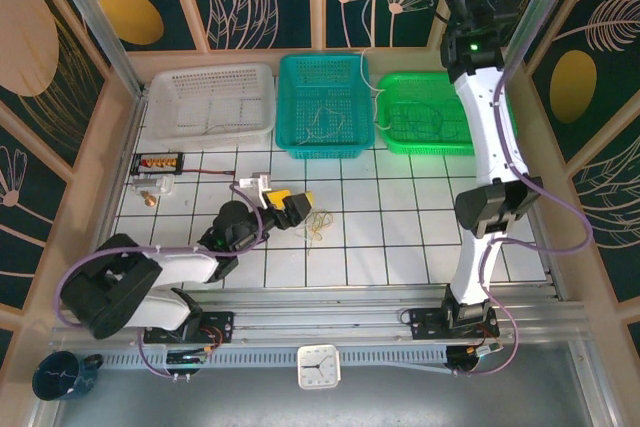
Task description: Untangle the cables
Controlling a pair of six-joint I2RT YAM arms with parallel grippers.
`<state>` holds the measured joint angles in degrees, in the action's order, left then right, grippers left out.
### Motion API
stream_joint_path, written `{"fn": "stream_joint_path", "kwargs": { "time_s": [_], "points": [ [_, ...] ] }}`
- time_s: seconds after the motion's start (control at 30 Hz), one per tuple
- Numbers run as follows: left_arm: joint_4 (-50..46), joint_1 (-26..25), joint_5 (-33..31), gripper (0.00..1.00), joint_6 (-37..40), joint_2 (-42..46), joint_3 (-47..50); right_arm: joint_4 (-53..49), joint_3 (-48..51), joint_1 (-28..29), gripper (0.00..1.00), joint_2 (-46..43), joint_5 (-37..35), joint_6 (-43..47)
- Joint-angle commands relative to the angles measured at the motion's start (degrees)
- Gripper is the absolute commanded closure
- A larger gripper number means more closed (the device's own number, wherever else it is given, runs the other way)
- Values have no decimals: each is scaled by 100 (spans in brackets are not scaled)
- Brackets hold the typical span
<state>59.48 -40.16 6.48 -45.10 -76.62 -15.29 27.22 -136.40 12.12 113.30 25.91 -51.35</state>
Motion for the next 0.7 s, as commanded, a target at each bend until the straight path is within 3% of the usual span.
{"fn": "stream_joint_path", "kwargs": {
  "time_s": [0.0,0.2,0.67],
  "points": [
    [-358,24,-270,1,48,306,51,341,-306,55,100,164,-145,74],
    [-500,25,-417,1,78,534,148,356,-791,64,100,551,-273,-31],
    [-359,18,-403,1,17,419,226,586,-792,450,100,469,-293,236]
  ]
}}
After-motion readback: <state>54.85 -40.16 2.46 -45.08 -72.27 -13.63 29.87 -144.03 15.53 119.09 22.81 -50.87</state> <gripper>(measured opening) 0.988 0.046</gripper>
